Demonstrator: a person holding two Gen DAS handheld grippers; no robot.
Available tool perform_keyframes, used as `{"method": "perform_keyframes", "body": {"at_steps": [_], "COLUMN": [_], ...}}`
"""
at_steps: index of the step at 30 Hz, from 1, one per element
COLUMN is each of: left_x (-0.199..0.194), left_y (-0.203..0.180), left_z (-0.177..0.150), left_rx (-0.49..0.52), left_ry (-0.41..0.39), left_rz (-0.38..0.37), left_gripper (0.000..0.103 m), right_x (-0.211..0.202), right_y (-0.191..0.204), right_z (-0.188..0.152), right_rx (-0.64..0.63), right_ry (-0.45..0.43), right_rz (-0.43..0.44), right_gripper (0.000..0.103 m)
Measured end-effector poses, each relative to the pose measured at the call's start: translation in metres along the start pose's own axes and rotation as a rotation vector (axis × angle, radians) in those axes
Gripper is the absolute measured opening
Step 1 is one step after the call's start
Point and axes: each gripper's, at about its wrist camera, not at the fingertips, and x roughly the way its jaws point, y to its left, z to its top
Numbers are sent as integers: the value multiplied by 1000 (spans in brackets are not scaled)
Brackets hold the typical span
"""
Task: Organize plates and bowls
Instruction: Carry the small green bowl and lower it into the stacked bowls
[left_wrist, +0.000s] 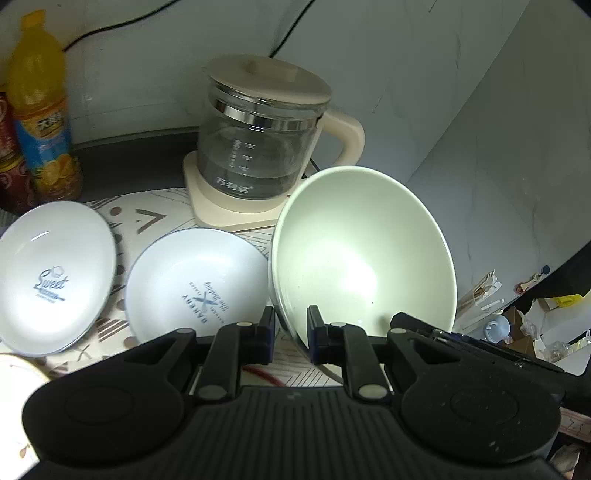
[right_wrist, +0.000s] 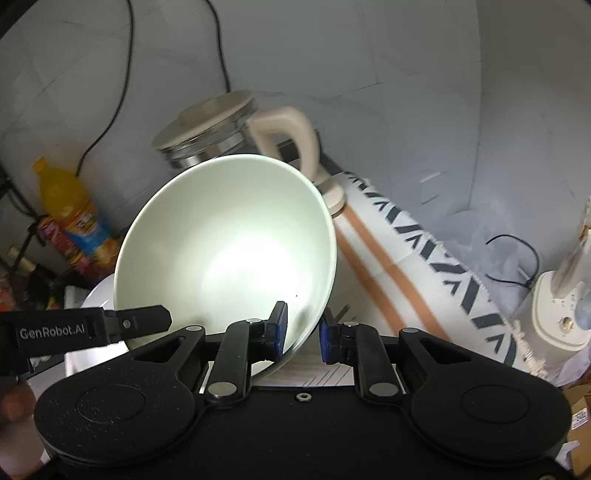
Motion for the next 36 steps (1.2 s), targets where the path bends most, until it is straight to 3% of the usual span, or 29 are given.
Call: {"method": "perform_keyframes", "body": {"at_steps": [12,27,36], "left_x": [-43,-55,-55], "left_y": [16,30,40], "left_z": [-24,-64,-82], "left_rx": [11,-1,-30], "left_ry": [-16,110,185], "left_rz": [20,-10,-20], "left_gripper": [16,16,16], "right_x": [-23,-47,-51], "right_y": [23,41,42], "right_z": [-21,-48,-68], "right_rx": [-100,-260,-272], "right_ry": [11,76,143], "right_rz": [98,114,134], "right_gripper": [18,19,21]}}
